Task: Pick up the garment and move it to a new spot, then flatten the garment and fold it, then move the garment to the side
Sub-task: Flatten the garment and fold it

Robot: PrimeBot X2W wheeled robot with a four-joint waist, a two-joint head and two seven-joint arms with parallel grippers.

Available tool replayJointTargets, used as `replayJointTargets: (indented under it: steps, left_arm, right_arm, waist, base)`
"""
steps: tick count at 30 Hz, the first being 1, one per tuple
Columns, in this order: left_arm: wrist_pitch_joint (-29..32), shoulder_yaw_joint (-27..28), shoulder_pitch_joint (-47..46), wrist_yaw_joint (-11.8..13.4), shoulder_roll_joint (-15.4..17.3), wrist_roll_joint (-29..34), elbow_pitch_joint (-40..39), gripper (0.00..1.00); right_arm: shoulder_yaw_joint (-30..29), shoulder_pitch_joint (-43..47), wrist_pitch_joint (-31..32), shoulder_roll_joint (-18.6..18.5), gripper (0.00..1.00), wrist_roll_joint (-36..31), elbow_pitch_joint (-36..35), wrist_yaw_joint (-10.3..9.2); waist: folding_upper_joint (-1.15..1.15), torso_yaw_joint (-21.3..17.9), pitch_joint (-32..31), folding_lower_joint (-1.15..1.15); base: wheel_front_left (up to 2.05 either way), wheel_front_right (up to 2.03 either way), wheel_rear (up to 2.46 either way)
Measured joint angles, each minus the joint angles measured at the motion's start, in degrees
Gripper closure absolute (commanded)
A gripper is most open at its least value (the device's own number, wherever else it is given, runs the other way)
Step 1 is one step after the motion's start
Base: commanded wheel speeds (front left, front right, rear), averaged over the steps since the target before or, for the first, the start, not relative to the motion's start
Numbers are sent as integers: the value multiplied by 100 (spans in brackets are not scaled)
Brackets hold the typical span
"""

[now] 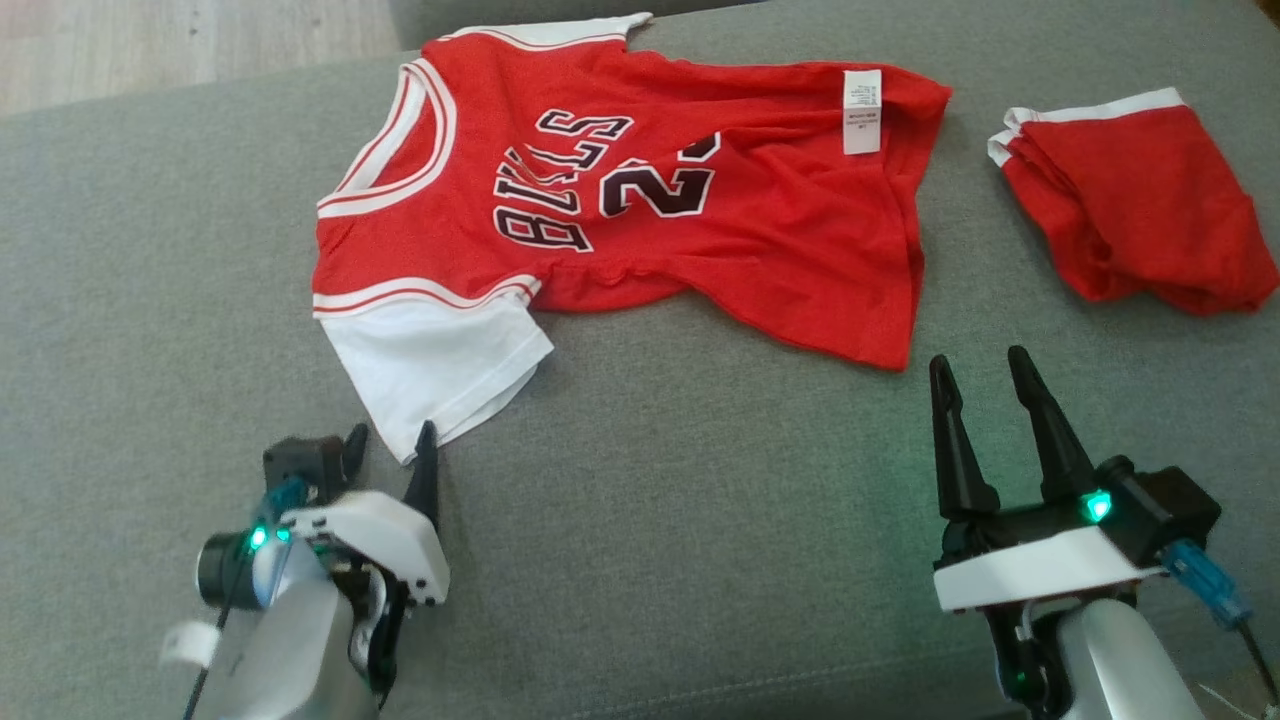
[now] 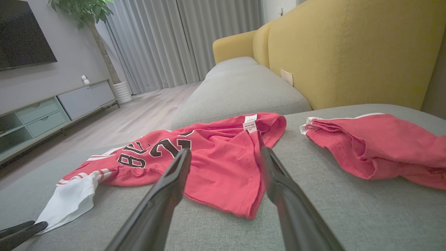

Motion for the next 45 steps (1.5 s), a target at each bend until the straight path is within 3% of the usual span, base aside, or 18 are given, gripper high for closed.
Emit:
replayJointTargets:
  steps: [5, 6, 7, 8, 16, 20, 24, 30, 44, 45]
  left_arm:
    - [194, -42, -341, 14, 8, -1, 365, 0]
    - [208, -54, -380, -2, 8, -2, 420, 28]
    - [205, -59, -399, -20, 8, -9, 452, 91]
    - [205, -59, -399, -20, 8, -9, 452, 100]
    - [-196, -164, -339, -62, -32, -120, 358, 100]
    - [-265, -132, -204, -8, -35, -159, -360, 100]
    - [-272, 49, 138, 76, -36, -102, -1683, 100]
    - [-272, 52, 666, 47, -37, -60, -2271, 100]
    - [-272, -10, 696, -12, -40, -63, -2586, 100]
    - [-272, -11, 696, -12, -40, -63, -2586, 100]
  right_arm:
    - [-10, -52, 0, 0, 0, -2, -7, 0]
    - [-18, -52, 0, 0, 0, -5, -5, 0]
    - [-22, -52, 0, 0, 0, -5, -2, 0]
    - [-22, -52, 0, 0, 0, -5, -2, 0]
    - [-244, -53, 2, 3, 0, -111, 260, 0]
    - [-445, -96, 40, 9, 0, -157, 516, 0]
    - [-824, -448, 285, 12, 0, -79, 1071, 0]
    - [-1081, -900, 542, 11, 0, 396, 2092, 0]
    - [-129, -2176, 219, -38, 0, 1725, 4337, 0]
    - [-41, -2243, 183, -51, 16, 1782, 4432, 0]
  waist:
    - [0, -55, 29, 0]
    - [0, -54, 23, 0]
    - [0, -51, 15, 0]
    - [0, -51, 15, 0]
    - [0, 136, -111, 0]
    - [0, 305, -171, 0]
    - [0, 545, -208, 0]
    - [0, 743, -176, 0]
    - [0, 923, 40, 0]
    - [0, 932, 52, 0]
  base:
    - [0, 0, 0]
    - [0, 0, 0]
    - [0, 0, 0]
    - [0, 0, 0]
    - [0, 0, 0]
    - [0, 0, 0]
    - [0, 0, 0]
    - [0, 0, 0]
    - [0, 0, 0]
    - [0, 0, 0]
